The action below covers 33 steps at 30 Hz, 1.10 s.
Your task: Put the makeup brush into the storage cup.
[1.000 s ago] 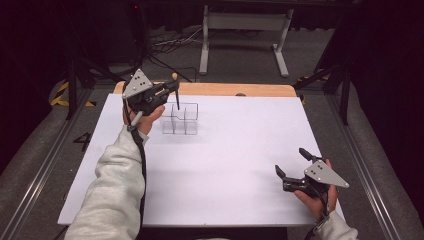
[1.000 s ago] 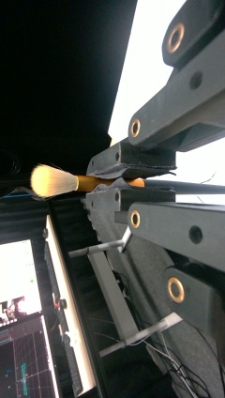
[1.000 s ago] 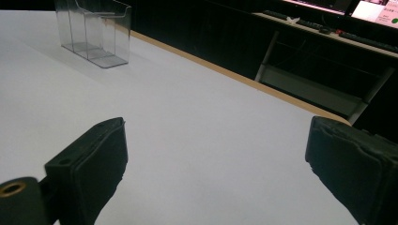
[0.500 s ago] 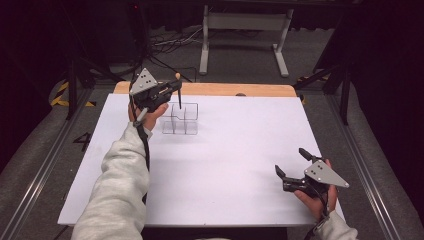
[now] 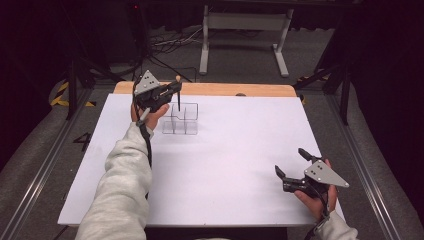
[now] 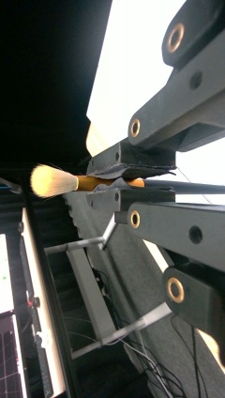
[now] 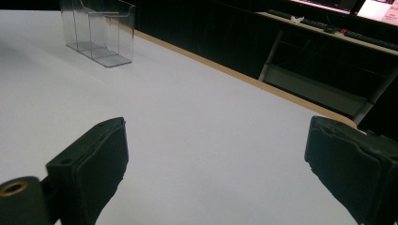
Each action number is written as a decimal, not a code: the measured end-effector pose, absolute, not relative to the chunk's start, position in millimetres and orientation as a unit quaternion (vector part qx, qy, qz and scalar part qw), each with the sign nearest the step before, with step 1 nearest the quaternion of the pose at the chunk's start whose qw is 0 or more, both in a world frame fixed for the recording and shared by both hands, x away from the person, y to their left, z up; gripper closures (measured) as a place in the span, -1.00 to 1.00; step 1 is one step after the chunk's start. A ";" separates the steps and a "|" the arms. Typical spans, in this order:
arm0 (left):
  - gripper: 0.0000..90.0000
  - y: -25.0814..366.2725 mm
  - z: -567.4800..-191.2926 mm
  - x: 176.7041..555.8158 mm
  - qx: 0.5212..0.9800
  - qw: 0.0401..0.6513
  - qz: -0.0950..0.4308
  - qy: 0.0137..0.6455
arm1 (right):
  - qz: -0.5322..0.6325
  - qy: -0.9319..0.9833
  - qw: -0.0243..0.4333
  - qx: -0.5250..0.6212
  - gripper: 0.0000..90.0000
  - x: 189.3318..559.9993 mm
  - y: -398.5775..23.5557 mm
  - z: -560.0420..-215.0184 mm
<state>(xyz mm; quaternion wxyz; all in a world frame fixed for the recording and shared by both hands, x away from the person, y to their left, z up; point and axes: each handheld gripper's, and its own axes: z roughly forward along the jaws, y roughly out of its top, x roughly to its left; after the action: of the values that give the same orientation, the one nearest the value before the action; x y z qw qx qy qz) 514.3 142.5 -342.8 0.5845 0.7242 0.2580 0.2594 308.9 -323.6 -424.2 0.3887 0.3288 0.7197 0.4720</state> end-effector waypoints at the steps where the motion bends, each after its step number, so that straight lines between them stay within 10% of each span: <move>1: 0.85 142.5 -343.7 514.8 0.725 0.583 0.260 0.259 | 0.473 0.720 0.389 0.328 -0.84 308.9 -323.7 -424.0; 33: 0.85 144.2 -377.9 513.2 0.737 0.568 0.245 0.271 | 0.473 0.721 0.388 0.325 -0.83 308.9 -323.0 -424.4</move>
<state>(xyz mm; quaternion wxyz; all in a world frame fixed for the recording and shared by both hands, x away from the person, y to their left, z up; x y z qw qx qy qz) 513.2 144.2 -377.9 0.5680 0.7373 0.2715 0.2452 308.9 -323.0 -424.4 0.3884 0.3253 0.7211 0.4726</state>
